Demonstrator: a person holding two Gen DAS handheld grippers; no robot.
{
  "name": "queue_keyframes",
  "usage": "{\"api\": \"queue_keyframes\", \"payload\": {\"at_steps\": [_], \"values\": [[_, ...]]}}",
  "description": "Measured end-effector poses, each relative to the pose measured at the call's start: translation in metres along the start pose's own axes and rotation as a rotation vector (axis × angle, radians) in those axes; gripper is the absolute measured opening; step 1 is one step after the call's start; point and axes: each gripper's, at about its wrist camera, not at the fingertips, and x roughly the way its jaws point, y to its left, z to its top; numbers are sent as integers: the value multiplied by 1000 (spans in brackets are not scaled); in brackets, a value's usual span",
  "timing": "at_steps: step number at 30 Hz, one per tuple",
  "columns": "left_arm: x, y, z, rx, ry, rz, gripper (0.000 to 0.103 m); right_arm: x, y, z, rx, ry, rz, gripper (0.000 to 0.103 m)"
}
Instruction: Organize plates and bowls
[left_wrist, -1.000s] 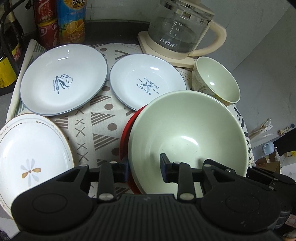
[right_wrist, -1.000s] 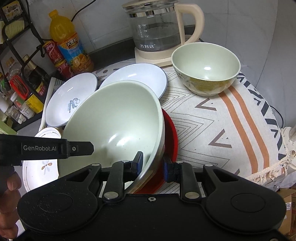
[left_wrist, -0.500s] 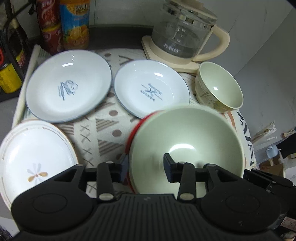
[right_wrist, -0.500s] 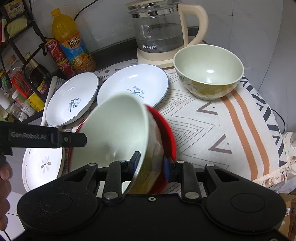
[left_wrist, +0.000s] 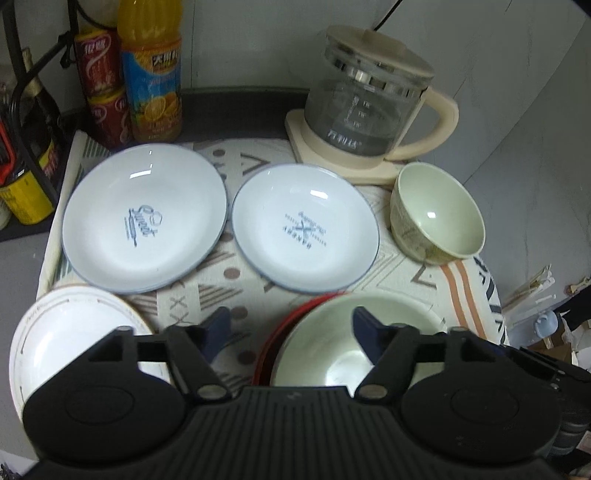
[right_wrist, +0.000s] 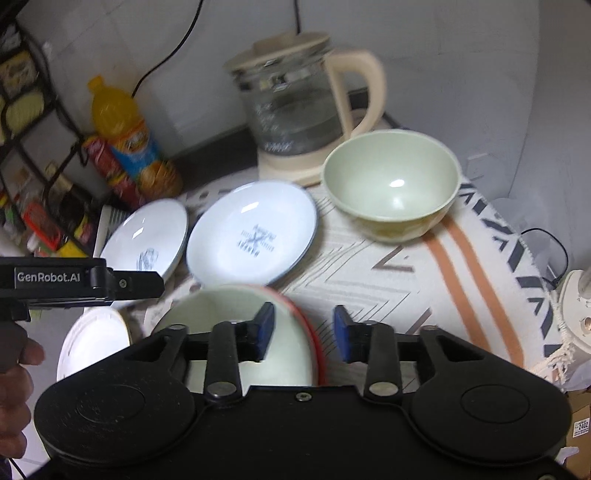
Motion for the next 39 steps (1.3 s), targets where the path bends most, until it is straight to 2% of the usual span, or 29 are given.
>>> {"api": "queue_keyframes", "payload": {"at_steps": [5,8,26,39], "values": [[3,-9,10,11,-17,-17,83,-6,-16,10,46,-54,-34,65],[8,-16,17,21,-20,-29,84,-7,-27,14,69,-68,-55,67],[53,-74,49,126,-9,-129,84,1,-77,37,189,-103,-143,67],[87,-100,70,140,9,-149,84,22,-92,51,218,-89,-151,67]]}}
